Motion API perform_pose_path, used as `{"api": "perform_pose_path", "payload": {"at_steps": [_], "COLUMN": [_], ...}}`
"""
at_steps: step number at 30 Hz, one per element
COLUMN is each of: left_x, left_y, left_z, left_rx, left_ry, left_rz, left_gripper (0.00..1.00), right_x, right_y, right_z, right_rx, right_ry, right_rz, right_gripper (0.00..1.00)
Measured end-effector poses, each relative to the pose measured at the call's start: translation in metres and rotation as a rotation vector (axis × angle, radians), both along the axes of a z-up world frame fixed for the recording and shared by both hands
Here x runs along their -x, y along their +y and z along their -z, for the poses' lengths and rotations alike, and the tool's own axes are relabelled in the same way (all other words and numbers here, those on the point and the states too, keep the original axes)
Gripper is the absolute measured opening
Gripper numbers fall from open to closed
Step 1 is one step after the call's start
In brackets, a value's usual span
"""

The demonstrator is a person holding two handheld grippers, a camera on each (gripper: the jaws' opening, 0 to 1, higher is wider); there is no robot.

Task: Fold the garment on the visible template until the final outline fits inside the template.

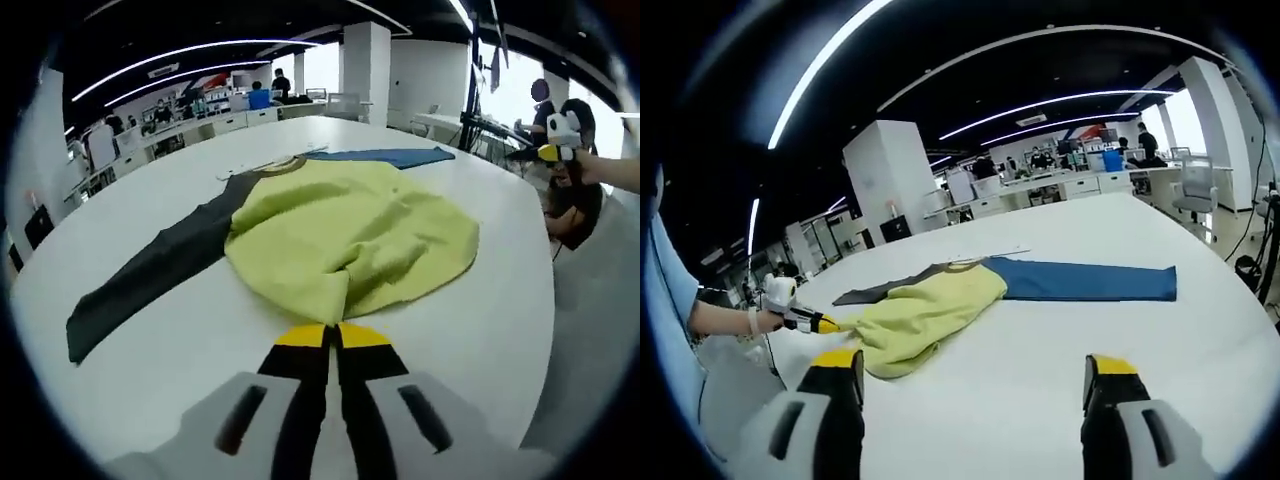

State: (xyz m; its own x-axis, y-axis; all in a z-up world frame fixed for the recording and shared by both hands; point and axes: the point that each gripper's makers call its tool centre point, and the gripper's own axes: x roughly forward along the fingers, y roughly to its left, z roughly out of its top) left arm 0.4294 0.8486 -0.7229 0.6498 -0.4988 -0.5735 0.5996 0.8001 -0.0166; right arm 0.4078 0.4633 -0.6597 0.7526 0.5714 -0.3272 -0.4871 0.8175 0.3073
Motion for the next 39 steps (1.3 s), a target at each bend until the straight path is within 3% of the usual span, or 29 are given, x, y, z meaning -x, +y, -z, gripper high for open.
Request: {"api": "perform_pose_path", "payload": {"at_steps": [9, 15, 18, 24, 28, 30, 32, 35, 37, 39], "left_x": [0.01, 0.015, 0.017, 0.02, 0.02, 0.021, 0.022, 0.022, 0.022, 0.022], "left_y": [-0.008, -0.011, -0.011, -0.011, -0.012, -0.012, -0.013, -0.011, -0.011, -0.01], "left_z": [-0.014, -0.02, -0.02, -0.021, -0.022, -0.021, -0.02, -0.017, -0.016, -0.015], "left_rx": [0.093, 0.156, 0.147, 0.172, 0.19, 0.193, 0.197, 0.2, 0.202, 0.212], "left_ry": [0.017, 0.04, 0.038, 0.038, 0.04, 0.04, 0.038, 0.042, 0.044, 0.047], "left_rz": [-0.046, -0.089, -0.095, -0.107, -0.112, -0.111, -0.11, -0.113, -0.118, -0.121], "left_gripper": [0.0, 0.0, 0.0, 0.0, 0.0, 0.0, 0.0, 0.0, 0.0, 0.0], "right_x": [-0.004, -0.016, -0.021, -0.039, -0.042, -0.047, -0.043, -0.04, -0.039, -0.038], "right_y": [0.029, 0.063, 0.083, 0.118, 0.136, 0.14, 0.137, 0.141, 0.142, 0.142], "right_z": [0.008, 0.02, 0.03, 0.052, 0.066, 0.068, 0.084, 0.093, 0.093, 0.092], "right_rx": [-0.007, -0.012, 0.004, 0.018, -0.01, 0.001, 0.072, 0.055, 0.054, 0.112], "right_ry": [0.015, 0.046, 0.072, 0.152, 0.261, 0.243, 0.289, 0.325, 0.326, 0.306], "right_rz": [-0.054, -0.084, -0.112, -0.132, -0.109, -0.079, -0.069, -0.067, -0.068, -0.087], "right_gripper": [0.87, 0.73, 0.67, 0.43, 0.26, 0.2, 0.14, 0.1, 0.06, 0.0]}}
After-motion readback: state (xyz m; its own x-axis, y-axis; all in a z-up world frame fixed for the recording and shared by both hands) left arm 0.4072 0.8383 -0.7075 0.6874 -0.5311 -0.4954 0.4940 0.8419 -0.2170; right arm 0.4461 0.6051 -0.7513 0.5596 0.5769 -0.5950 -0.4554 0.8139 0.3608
